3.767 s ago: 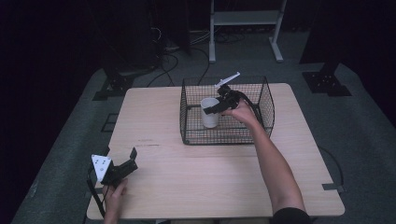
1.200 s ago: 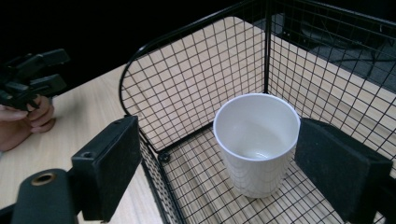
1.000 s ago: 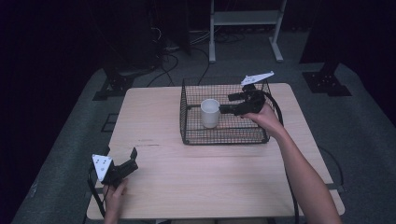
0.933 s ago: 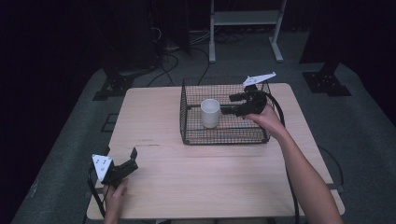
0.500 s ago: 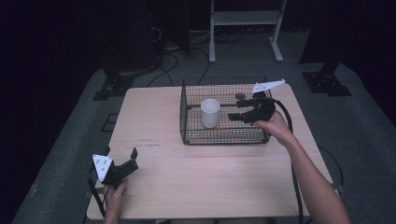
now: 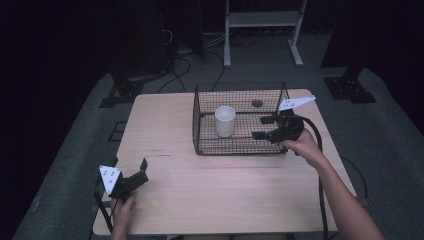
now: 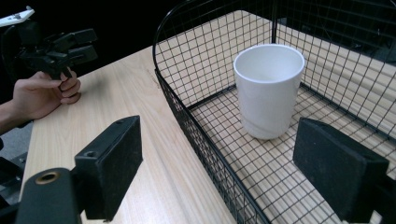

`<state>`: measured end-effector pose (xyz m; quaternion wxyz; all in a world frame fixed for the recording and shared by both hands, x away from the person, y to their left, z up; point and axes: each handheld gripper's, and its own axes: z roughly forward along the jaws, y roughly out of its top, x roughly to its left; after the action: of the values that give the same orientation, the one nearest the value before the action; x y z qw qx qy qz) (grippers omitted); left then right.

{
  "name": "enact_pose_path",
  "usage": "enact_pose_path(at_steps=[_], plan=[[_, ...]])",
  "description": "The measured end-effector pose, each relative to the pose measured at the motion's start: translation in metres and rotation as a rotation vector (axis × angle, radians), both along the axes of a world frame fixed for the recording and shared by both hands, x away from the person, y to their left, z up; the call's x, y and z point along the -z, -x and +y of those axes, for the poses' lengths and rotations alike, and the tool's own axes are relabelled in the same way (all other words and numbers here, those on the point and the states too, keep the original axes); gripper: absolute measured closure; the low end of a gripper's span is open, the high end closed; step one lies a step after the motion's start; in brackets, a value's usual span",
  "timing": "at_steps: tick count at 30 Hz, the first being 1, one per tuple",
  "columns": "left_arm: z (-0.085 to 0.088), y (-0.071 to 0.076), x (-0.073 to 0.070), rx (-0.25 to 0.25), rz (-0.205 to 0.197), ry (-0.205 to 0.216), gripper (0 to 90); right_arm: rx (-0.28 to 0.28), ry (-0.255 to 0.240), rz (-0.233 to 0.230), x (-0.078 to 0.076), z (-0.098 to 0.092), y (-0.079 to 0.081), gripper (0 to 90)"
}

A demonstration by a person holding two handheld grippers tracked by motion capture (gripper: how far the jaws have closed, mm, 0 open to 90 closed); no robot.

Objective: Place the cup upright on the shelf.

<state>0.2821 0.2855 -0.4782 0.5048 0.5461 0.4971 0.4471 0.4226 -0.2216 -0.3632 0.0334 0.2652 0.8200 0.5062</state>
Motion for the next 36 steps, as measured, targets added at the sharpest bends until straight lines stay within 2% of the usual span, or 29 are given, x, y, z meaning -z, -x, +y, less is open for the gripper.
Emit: enact_pose_path(at_steps=[16, 18, 31, 36], plan=[[0.0, 0.0, 0.0, 0.001, 0.0, -0.002, 0.0, -0.034, -0.002, -0.011, 0.009, -0.006, 0.025, 14.8], [0.0, 0.0, 0.0, 0.001, -0.001, -0.003, 0.0, -0.034, 0.012, -0.011, 0.011, -0.007, 0.029, 14.8], [0.0, 0.001, 0.0, -0.001, 0.001, -0.005, 0.0, -0.01, 0.013, 0.012, 0.024, -0.025, 0.045, 14.7], [0.0, 0.0, 0.0, 0.0, 0.002, -0.007, 0.0, -0.004, 0.006, -0.001, 0.024, -0.028, 0.051, 14.8]])
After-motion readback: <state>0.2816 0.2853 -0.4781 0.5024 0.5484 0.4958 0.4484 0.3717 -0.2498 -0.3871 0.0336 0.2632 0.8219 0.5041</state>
